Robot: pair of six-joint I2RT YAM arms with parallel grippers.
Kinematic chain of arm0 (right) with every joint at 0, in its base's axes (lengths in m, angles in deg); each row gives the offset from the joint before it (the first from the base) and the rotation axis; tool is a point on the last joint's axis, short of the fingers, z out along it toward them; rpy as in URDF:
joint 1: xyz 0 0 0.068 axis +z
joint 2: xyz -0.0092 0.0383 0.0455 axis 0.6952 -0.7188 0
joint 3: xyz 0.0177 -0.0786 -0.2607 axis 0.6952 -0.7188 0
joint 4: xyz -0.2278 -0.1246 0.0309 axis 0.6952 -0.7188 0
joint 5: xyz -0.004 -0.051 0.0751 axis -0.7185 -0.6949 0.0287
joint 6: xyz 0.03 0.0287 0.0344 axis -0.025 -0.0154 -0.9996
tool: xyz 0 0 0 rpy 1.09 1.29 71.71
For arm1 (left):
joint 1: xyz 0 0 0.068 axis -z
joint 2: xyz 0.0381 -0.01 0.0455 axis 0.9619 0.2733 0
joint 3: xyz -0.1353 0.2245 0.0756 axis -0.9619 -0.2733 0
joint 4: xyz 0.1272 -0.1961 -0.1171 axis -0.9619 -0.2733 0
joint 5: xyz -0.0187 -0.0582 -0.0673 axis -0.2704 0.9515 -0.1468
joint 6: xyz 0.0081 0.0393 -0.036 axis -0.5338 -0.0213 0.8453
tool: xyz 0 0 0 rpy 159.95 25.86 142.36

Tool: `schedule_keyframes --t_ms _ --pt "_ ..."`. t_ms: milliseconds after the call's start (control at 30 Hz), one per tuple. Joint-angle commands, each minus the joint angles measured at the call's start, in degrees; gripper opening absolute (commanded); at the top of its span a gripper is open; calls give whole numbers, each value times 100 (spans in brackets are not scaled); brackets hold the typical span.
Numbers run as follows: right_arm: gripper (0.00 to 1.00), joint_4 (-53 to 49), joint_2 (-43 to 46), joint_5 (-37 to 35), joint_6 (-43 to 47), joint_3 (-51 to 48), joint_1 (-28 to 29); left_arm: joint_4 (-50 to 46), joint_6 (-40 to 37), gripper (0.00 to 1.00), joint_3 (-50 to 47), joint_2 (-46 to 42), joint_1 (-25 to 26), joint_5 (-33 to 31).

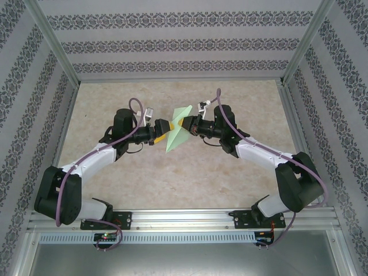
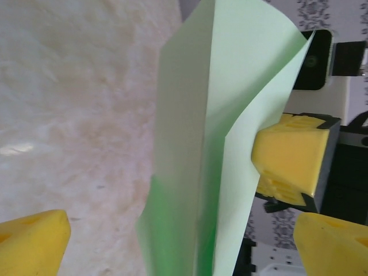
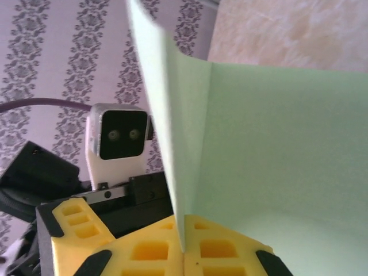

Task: Fold a paper plane with a square sheet of paper (pick it up from the middle)
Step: Turn over the paper at the center of the table.

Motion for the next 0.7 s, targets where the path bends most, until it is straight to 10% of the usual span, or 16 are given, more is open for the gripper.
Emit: schedule_keyframes --t_ms 0,133,667 --pt "7 865 112 430 -476 31 -7 1291 927 100 -95 -62 -48 552" --pt "7 1149 49 553 -699 23 7 1583 1117 95 -99 -7 -13 625" --pt "11 592 37 584 -523 119 -28 1742 1017 22 -16 27 -23 546"
